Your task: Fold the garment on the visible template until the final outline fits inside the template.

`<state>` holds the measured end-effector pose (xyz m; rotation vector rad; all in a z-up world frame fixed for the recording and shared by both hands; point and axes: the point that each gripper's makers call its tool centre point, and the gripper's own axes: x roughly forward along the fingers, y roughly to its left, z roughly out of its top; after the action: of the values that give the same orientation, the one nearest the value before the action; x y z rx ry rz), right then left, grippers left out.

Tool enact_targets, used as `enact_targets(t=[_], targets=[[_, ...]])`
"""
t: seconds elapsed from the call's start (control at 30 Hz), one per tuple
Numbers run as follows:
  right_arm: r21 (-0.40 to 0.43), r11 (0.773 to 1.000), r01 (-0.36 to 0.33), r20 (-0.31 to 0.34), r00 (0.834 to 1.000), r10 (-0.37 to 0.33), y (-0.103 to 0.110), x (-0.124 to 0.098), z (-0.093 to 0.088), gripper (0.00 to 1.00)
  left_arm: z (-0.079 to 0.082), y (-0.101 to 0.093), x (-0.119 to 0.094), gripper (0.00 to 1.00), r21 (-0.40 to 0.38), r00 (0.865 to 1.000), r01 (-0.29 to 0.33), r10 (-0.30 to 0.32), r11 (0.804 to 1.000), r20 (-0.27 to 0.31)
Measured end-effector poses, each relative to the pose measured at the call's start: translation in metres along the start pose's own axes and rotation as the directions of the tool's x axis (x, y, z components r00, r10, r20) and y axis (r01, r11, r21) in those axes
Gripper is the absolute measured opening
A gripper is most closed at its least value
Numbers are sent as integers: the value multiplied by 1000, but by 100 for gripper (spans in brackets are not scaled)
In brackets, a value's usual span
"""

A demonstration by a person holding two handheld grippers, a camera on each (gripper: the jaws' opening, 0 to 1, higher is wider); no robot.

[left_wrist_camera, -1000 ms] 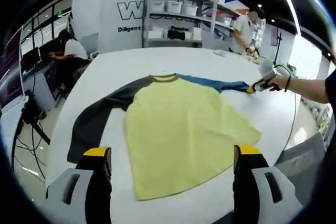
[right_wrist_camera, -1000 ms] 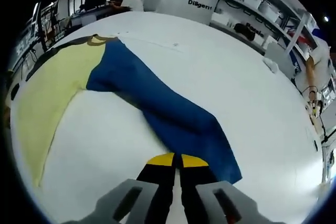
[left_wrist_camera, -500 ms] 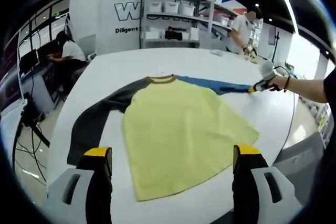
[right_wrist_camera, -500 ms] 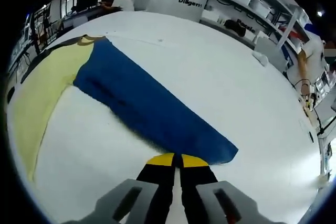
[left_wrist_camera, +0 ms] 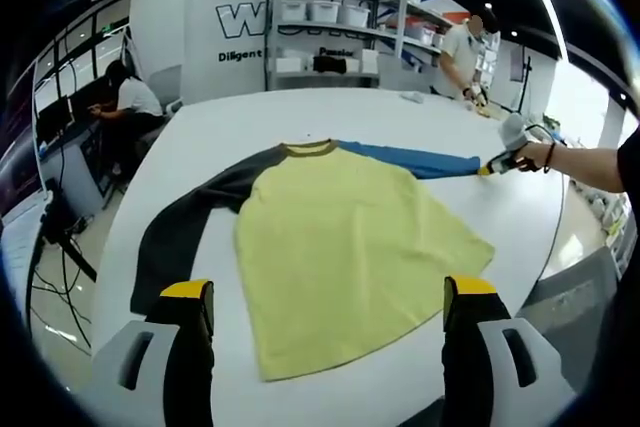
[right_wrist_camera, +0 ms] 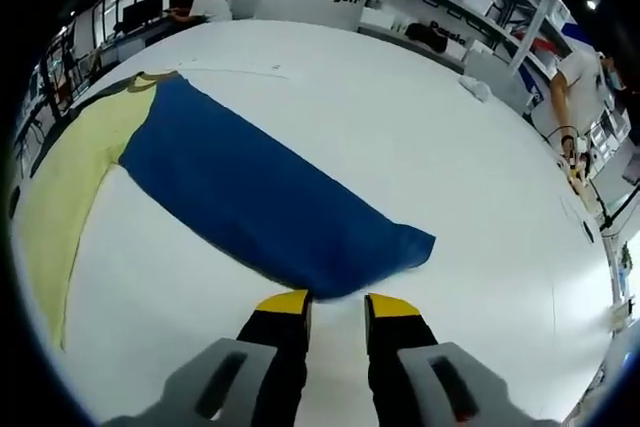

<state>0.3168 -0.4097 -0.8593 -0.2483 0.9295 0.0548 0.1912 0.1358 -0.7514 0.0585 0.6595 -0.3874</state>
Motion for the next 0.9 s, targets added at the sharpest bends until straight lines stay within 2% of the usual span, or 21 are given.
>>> enact_targets(t=[0.17,0.27,0.47,0.6,0.9], targets=[[79,997,2,16,1000,-3,-7,-4,-3,29,0,-1,-1,96,6,1000,4,-4,1000,2],[133,991,-1,45,999,-5,-11,-7,0,30,0,-1,-2,96,6,1000,3,-3,1000,2],[306,951,-37,106,994,5,-15,-6,8,29,-1,-1,-3,95,9,1000,1,-1,1000,-3],[389,921,-38,111,994,-6,-14,-2,7,29,0,1,-4,96,18,1000,-9,9,1000,-1],[467,884,-35,109,994,-18,-1,2,6,26,0,6,-7,95,13,1000,-26,26,1000,1]])
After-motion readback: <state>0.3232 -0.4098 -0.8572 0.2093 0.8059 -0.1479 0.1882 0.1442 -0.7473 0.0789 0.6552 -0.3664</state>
